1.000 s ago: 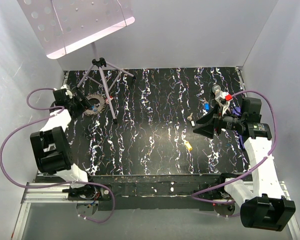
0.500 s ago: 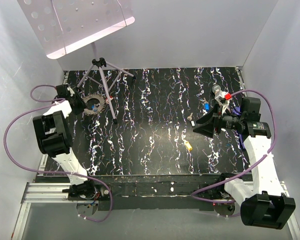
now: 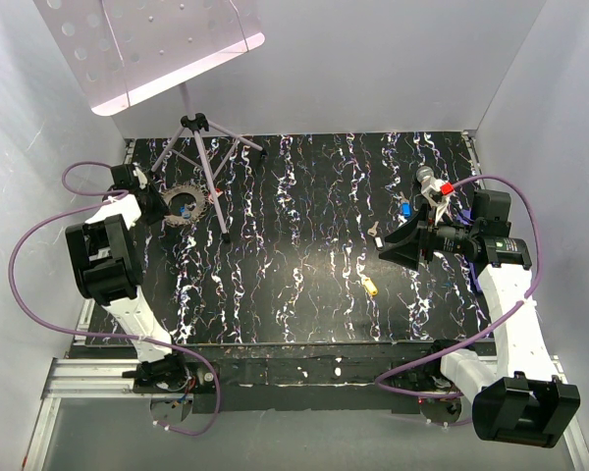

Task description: Put the keys on the keyring

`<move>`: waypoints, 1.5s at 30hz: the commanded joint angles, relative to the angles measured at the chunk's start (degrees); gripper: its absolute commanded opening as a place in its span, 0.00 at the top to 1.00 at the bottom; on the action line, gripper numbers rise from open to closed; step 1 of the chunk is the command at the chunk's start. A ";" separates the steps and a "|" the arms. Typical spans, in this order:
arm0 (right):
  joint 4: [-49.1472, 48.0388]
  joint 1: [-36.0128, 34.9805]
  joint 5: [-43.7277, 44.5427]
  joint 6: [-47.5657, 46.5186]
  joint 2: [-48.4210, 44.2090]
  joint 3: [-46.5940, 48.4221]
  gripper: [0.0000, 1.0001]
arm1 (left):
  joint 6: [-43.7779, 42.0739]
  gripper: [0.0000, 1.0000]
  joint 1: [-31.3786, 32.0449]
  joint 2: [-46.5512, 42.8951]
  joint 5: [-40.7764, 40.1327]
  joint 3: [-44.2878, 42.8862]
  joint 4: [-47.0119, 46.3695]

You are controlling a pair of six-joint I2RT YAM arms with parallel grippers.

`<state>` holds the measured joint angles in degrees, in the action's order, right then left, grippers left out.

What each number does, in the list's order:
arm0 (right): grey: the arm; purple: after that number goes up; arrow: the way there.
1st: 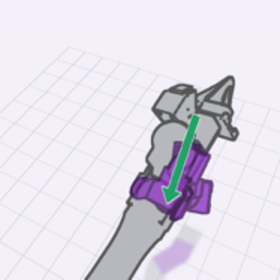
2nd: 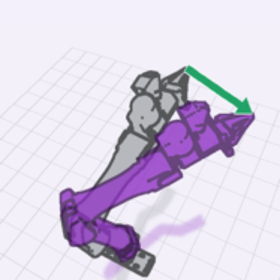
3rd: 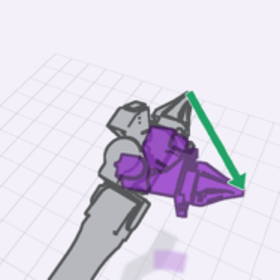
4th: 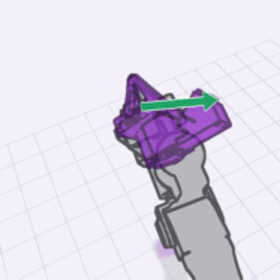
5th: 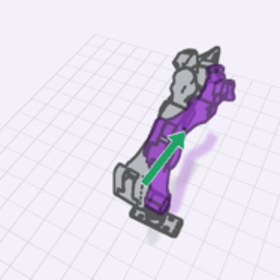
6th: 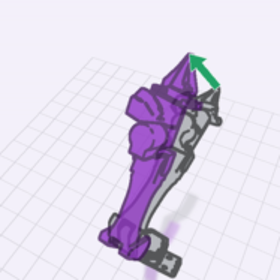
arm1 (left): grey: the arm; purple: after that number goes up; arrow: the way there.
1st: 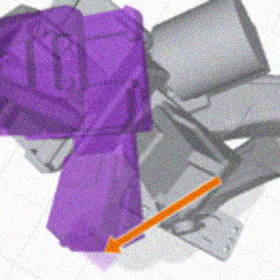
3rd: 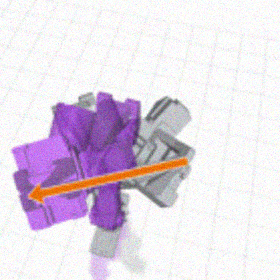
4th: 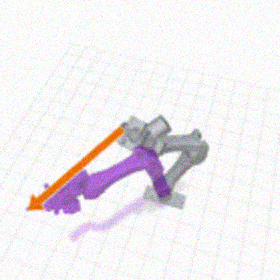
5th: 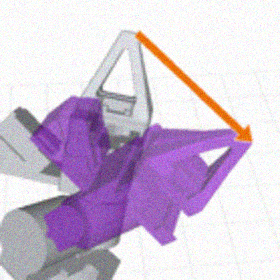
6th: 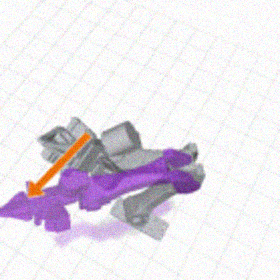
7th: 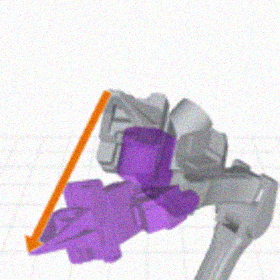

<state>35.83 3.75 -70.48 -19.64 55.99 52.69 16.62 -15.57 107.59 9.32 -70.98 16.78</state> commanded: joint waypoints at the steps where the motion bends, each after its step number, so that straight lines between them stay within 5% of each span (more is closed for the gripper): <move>1: -1.38 0.21 -0.80 0.04 0.09 -0.22 0.32 | -1.60 0.73 0.19 -1.77 -1.15 -1.62 0.80; 27: -1.29 0.21 -1.50 0.04 0.00 -0.57 0.32 | -2.21 0.72 0.02 -5.64 -1.75 2.25 -0.34; 45: -1.29 0.12 -1.59 0.04 0.09 -0.65 0.32 | -2.38 0.81 0.02 -2.56 -1.15 1.63 0.71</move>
<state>35.83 3.75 -70.72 -19.64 55.99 52.60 14.57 -15.55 105.45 7.68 -68.42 16.75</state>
